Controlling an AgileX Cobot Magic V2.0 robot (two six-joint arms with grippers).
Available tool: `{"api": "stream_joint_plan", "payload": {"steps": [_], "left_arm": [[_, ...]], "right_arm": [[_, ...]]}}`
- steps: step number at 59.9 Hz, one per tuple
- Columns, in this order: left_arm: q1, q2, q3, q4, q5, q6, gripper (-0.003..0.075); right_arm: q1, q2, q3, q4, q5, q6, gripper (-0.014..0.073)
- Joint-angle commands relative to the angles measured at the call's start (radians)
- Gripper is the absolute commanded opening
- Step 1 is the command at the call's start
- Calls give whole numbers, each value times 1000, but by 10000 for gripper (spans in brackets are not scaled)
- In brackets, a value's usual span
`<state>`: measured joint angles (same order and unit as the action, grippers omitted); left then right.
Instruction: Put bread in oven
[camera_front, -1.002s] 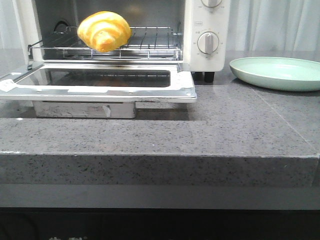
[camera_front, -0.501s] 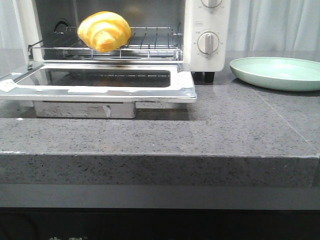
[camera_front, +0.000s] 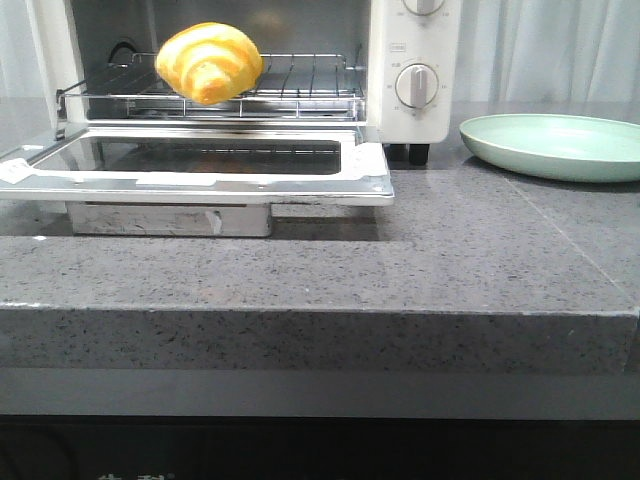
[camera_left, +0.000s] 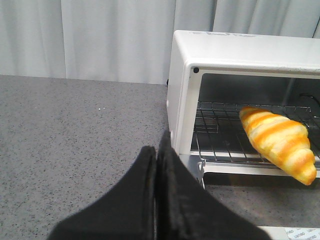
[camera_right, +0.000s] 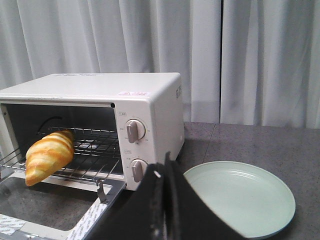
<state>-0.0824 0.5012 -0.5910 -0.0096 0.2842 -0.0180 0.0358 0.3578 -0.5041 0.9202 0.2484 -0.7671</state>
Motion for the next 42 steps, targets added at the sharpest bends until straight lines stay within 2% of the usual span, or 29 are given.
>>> {"api": "stream_joint_plan", "payload": {"steps": [1,22,42], "left_arm": [[2,2,-25,-4,-73,-7,-20],[2,-25,8,2,-81,-7,-20],[2,-363,273,2,-79,-7,-20]], "right_arm": [[-8,6,-26,19,-49,-11,-67],[-8,6,-26,19,-49,-11,-67],[-8,6,-26,19,-48,-11,-67]]}}
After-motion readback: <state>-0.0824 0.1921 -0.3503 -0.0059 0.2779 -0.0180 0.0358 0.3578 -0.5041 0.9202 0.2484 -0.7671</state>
